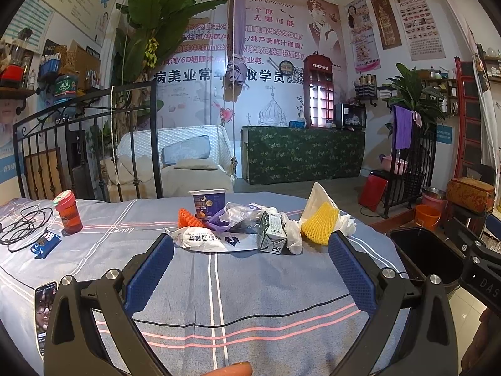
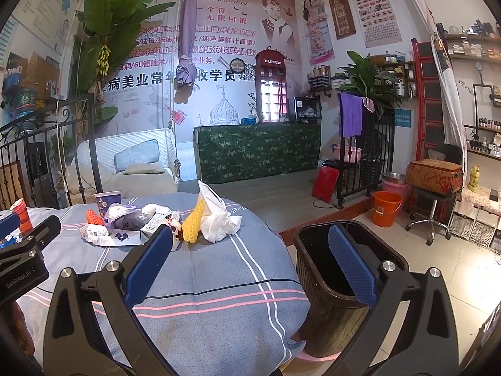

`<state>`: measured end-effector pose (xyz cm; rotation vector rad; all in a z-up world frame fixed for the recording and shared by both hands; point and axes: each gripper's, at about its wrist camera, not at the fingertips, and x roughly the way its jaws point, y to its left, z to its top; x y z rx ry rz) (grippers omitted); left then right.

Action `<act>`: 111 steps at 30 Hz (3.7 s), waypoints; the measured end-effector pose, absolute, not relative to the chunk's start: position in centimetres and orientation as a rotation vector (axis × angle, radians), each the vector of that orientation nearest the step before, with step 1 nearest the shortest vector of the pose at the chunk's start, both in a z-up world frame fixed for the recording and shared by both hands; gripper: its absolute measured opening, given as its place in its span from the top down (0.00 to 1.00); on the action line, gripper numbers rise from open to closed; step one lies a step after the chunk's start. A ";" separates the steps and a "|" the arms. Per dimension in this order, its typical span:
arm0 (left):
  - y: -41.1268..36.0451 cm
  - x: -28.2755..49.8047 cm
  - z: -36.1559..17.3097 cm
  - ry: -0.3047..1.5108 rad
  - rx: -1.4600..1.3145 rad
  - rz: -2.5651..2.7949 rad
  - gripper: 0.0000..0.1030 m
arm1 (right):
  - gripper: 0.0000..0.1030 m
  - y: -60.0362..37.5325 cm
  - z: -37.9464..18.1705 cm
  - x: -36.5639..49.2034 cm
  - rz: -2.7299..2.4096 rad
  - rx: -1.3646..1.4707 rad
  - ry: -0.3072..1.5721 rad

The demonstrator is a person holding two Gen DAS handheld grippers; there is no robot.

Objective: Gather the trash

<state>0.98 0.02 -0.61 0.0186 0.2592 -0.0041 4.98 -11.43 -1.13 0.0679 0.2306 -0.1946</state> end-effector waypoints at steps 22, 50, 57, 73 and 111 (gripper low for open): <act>0.4 1.2 -0.8 0.271 0.014 0.006 0.05 | 0.04 -11.3 -1.5 5.3 -0.196 0.069 0.233; 0.2 1.4 -1.0 0.274 0.022 0.006 0.05 | 0.04 -11.6 -1.6 5.6 -0.202 0.094 0.241; 0.2 1.6 -1.1 0.285 0.020 0.007 0.05 | 0.04 -11.6 -1.8 5.7 -0.196 0.103 0.253; 1.0 2.5 -1.5 0.331 0.016 -0.017 0.05 | 0.04 -11.2 -2.1 7.1 -0.133 0.070 0.299; 9.0 29.4 -3.1 0.715 -0.014 0.047 0.15 | 0.04 -11.0 -5.0 22.5 0.064 0.039 0.670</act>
